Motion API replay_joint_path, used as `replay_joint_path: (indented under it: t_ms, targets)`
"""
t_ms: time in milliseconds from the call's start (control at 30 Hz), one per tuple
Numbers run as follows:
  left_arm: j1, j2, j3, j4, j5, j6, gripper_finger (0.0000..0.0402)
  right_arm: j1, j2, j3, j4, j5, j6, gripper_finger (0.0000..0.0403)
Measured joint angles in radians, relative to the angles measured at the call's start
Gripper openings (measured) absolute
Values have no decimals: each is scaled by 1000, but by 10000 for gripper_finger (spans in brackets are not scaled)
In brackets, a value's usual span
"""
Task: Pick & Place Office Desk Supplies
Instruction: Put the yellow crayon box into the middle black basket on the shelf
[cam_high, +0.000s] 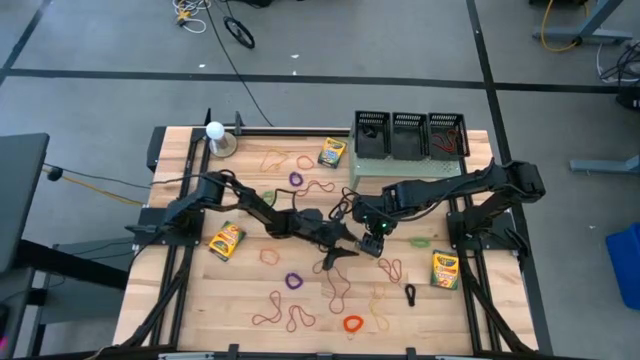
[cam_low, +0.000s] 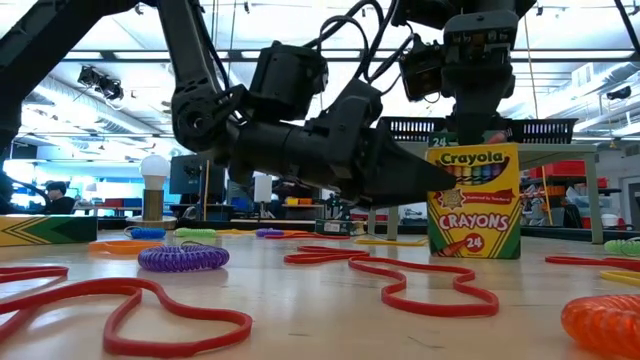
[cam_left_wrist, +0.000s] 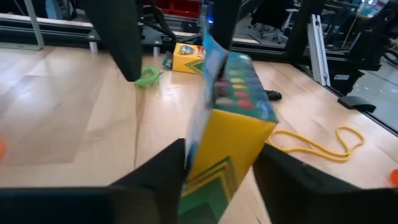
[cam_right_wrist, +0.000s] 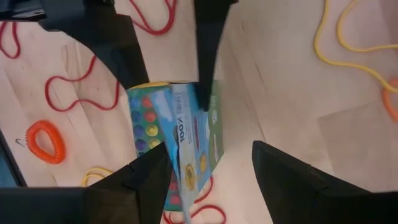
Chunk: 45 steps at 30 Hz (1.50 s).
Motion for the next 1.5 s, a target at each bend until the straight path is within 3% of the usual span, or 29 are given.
replay_joint_path:
  t_ms: [133, 233, 500, 767, 900, 1233, 1500]
  targets:
    - [0, 0, 0, -2, 1, 0, 114, 0, 0, 0, -1, 16, -3, 229]
    - [0, 0, 0, -2, 5, 0, 94, 0, -5, 1, -1, 22, -3, 229]
    - [0, 0, 0, -5, 25, -2, 115, 35, -6, 98, -85, 121, -25, 234]
    - [0, 0, 0, -5, 25, 2, 117, 128, -6, 83, -57, 147, -28, 296]
    - [0, 0, 0, -5, 25, 2, 118, 156, 8, 83, -36, 177, -33, 302]
    - [0, 0, 0, -2, 17, 1, 119, 166, 46, 31, 48, 130, -2, 224]
    - [0, 0, 0, 0, 18, -6, 119, 185, 48, 16, 62, 162, 9, 149]
